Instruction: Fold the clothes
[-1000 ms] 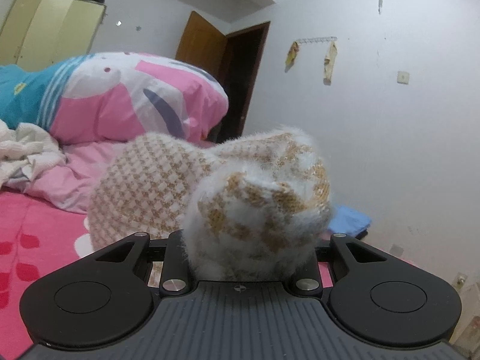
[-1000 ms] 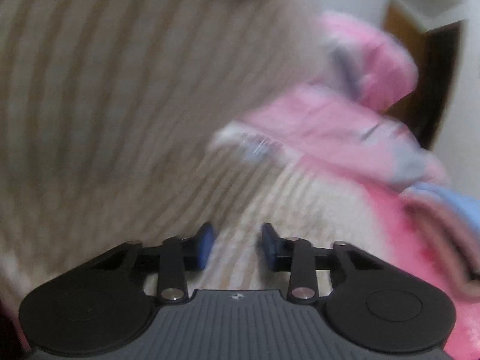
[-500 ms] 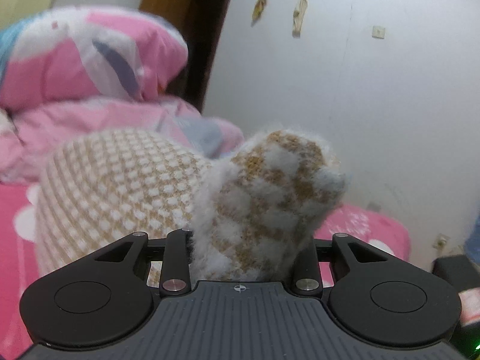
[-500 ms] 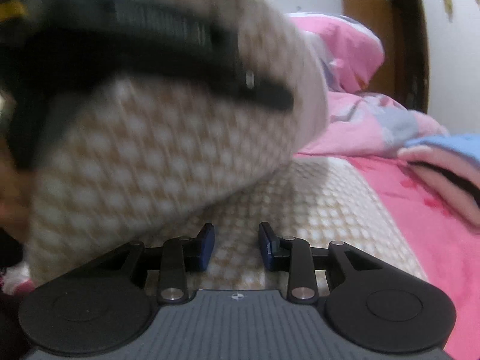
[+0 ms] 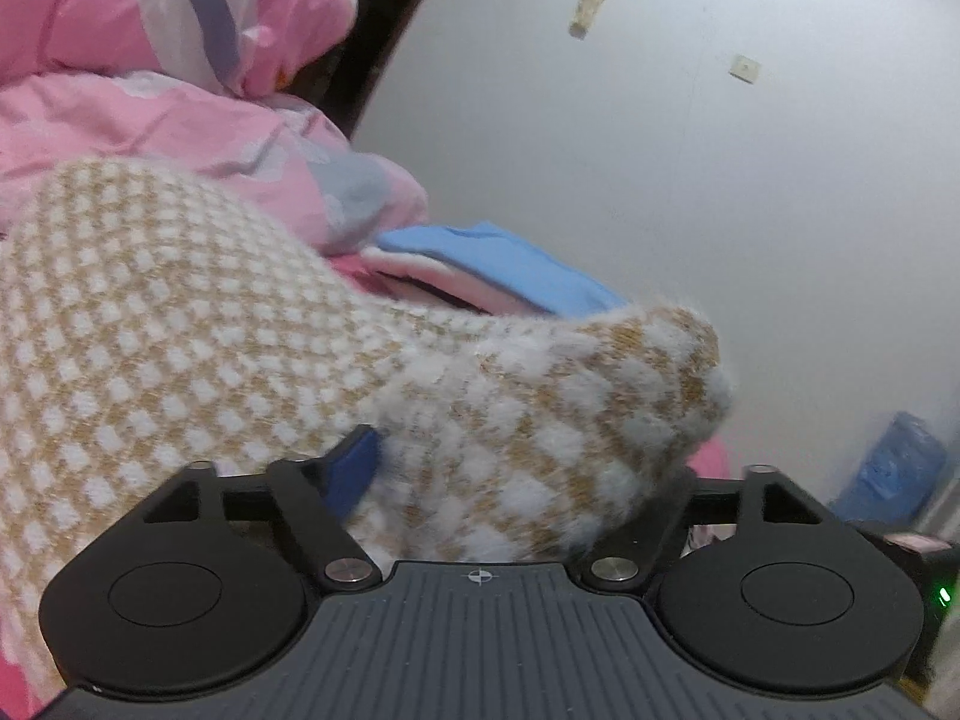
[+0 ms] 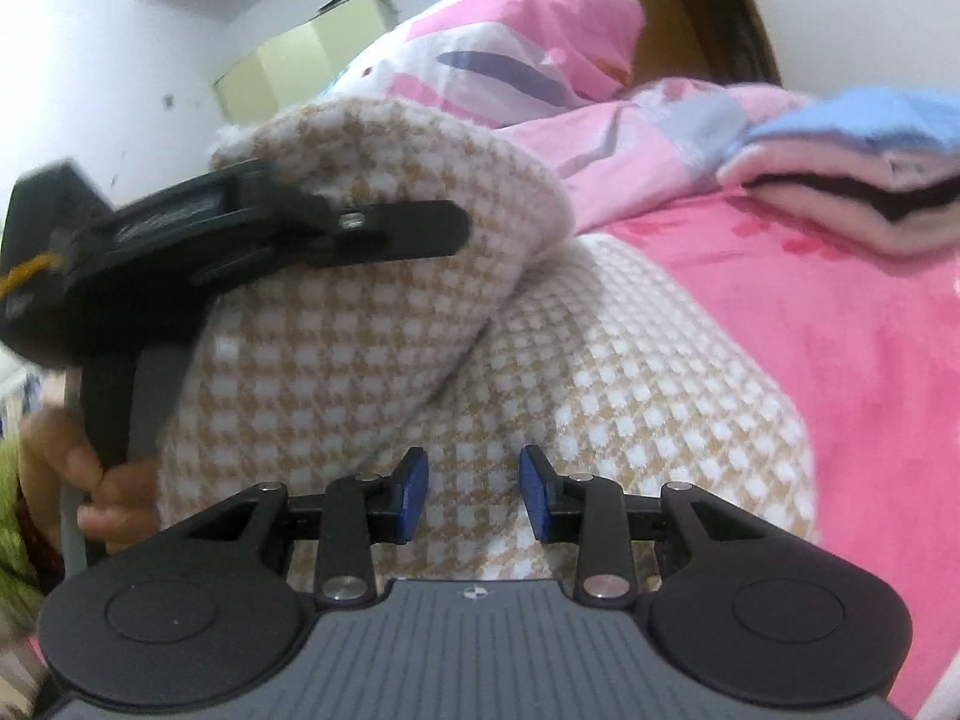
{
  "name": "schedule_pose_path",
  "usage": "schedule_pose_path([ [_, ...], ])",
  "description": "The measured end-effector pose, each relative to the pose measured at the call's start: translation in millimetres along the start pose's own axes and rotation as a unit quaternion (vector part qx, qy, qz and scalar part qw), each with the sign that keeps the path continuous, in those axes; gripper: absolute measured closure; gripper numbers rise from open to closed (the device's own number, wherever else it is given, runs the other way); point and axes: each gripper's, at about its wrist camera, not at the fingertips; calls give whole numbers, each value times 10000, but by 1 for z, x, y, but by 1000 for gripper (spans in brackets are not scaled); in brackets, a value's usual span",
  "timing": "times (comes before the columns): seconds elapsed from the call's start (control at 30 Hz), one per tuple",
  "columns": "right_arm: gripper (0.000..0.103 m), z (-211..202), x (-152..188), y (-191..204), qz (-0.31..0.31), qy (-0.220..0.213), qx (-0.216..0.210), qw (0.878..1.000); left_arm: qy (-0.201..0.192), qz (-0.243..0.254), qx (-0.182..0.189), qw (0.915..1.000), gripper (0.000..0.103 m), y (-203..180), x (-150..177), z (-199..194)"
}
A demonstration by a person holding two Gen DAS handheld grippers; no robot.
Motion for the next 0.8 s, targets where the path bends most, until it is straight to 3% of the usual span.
schedule_pose_path([
  [0.13,66,-12,5,-17,825,-57,-100,9965,63,-82,175,9998,15,-2,-3,-4],
  [0.27,60,-26,8,-29,1357,-144,-117,9906,183,-527,636,9964,2,6,-7,-1],
  [0.33,59,-36,10,-35,1653,-276,-161,9857,245,-856,832,9925,2,17,-9,3],
  [0.47,44,-60,10,-45,2256,-749,-525,9699,254,-1455,1164,9822,2,34,-15,1],
  [0.6,28,-71,-11,-48,2478,-1256,-949,9559,350,-828,802,9927,2,11,-11,-4],
  [0.7,18,-68,-36,-35,2185,-1322,-1107,9605,449,166,402,9980,2,-19,0,-4],
  [0.8,11,-58,-53,-16,1637,-1104,-892,9762,516,744,170,9957,2,-36,9,-4],
])
Point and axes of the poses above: each gripper's, at about its wrist camera, not at the fingertips, and z roughly the way its jaws point, y to its left, x to its underside, and after that the axes turned 11 degrees about -z, right-handed
